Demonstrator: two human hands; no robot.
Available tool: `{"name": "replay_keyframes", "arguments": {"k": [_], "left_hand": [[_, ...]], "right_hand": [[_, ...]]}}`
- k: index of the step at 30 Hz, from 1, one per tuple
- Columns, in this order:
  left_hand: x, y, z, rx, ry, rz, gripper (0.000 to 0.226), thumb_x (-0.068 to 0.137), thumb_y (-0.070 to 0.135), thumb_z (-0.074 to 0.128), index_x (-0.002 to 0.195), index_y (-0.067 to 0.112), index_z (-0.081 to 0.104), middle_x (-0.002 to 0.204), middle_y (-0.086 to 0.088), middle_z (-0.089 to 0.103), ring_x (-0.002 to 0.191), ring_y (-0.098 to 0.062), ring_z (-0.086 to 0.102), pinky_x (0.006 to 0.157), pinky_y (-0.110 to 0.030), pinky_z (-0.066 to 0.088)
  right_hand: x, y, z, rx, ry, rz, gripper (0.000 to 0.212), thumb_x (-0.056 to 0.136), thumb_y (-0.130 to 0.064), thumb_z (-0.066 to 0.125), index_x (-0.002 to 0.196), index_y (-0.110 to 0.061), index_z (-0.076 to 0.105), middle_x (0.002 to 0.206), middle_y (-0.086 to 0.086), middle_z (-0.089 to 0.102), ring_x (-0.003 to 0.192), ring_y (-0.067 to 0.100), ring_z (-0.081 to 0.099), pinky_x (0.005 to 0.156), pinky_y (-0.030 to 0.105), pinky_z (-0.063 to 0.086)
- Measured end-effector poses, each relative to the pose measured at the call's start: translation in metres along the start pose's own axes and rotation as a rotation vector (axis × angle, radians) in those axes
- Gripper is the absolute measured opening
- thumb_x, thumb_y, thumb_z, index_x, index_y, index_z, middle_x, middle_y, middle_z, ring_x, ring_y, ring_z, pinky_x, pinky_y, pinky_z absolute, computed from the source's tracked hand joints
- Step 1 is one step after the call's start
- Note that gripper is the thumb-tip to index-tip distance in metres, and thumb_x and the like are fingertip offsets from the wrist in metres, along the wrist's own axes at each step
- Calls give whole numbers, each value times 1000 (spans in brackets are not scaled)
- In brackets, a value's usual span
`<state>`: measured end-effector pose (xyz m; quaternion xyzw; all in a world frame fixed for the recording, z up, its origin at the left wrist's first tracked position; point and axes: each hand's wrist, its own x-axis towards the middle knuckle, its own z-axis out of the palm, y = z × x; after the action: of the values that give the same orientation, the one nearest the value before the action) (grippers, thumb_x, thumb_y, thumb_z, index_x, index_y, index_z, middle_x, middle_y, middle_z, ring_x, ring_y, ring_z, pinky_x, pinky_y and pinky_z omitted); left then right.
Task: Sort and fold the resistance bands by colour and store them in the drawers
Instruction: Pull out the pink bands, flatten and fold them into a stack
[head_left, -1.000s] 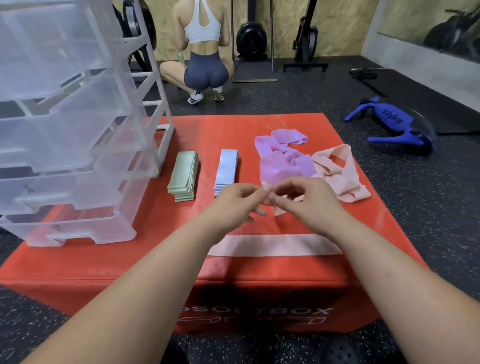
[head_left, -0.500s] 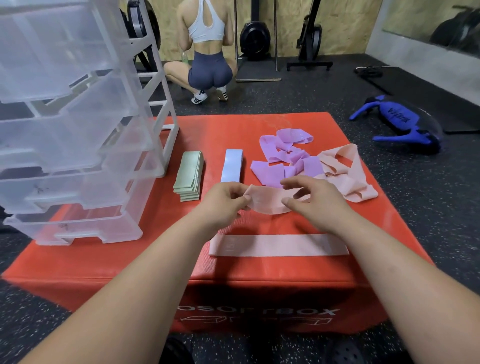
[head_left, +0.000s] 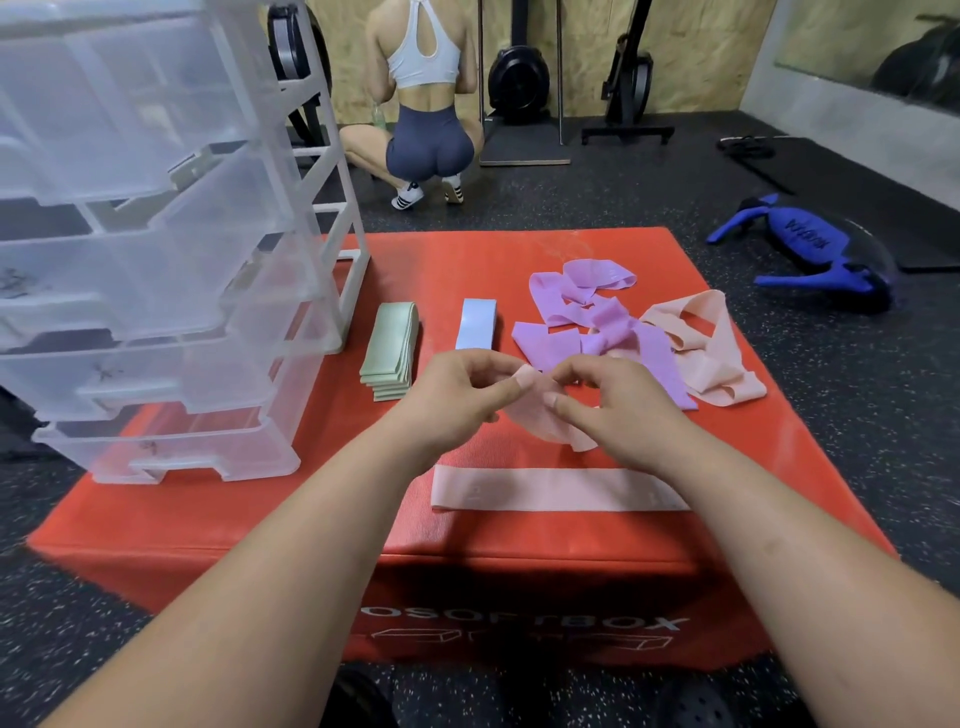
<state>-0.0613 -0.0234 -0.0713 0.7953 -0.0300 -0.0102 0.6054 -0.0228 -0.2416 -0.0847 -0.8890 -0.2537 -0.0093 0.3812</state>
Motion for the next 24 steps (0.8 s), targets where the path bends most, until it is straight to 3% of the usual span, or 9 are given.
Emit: {"name": "replay_keyframes", "arguments": {"k": [5, 10, 12, 16, 18, 20, 24], "left_hand": [[2, -2, -5, 18, 59, 35, 5, 95, 23, 80, 95, 18, 79, 86, -15, 73, 77, -17, 62, 76, -40, 53], [0, 8, -13, -86, 182, 101, 4, 94, 17, 81, 95, 13, 79, 90, -14, 78, 82, -16, 70, 81, -39, 61], [0, 8, -18, -103, 226, 108, 7, 93, 15, 81, 97, 10, 79, 89, -12, 78, 81, -14, 70, 81, -35, 61], [1, 1, -25, -59, 222, 77, 9, 94, 19, 81, 99, 12, 79, 88, -10, 74, 80, -14, 65, 77, -32, 57], [1, 1, -27, -37, 209, 70, 8, 96, 20, 78, 100, 13, 80, 88, -8, 76, 78, -11, 66, 76, -29, 57], [1, 0, -28, -15, 211, 74, 8, 98, 21, 76, 100, 14, 80, 91, -12, 77, 78, -11, 66, 78, -35, 58], [2, 1, -31, -26, 277, 126, 7, 98, 21, 76, 99, 14, 80, 96, -14, 78, 84, -16, 70, 84, -42, 61]], "right_hand": [[-2, -1, 3, -1, -55, -24, 22, 90, -22, 74, 97, -41, 65, 99, -19, 72, 100, 0, 65, 92, 26, 51], [-2, 28, 0, -209, -80, 85, 9, 86, -29, 74, 93, -28, 67, 87, -10, 70, 87, 18, 63, 83, 44, 54], [-4, 35, -6, -229, -64, 124, 9, 86, -27, 76, 83, -27, 67, 84, -7, 70, 85, 19, 62, 81, 42, 53], [-9, 44, -16, -231, -8, 146, 30, 86, -33, 80, 68, -32, 57, 74, -7, 66, 72, 13, 56, 68, 33, 44], [-11, 46, -19, -233, -17, 136, 23, 86, -34, 80, 72, -33, 62, 71, -9, 64, 68, 11, 55, 66, 33, 43], [-13, 44, -24, -230, -13, 124, 13, 84, -35, 82, 80, -32, 70, 74, -8, 68, 72, 14, 60, 69, 34, 47], [-19, 47, -33, -247, 19, 118, 16, 81, -36, 85, 81, -33, 69, 76, -9, 69, 77, 18, 63, 71, 35, 48]]}}
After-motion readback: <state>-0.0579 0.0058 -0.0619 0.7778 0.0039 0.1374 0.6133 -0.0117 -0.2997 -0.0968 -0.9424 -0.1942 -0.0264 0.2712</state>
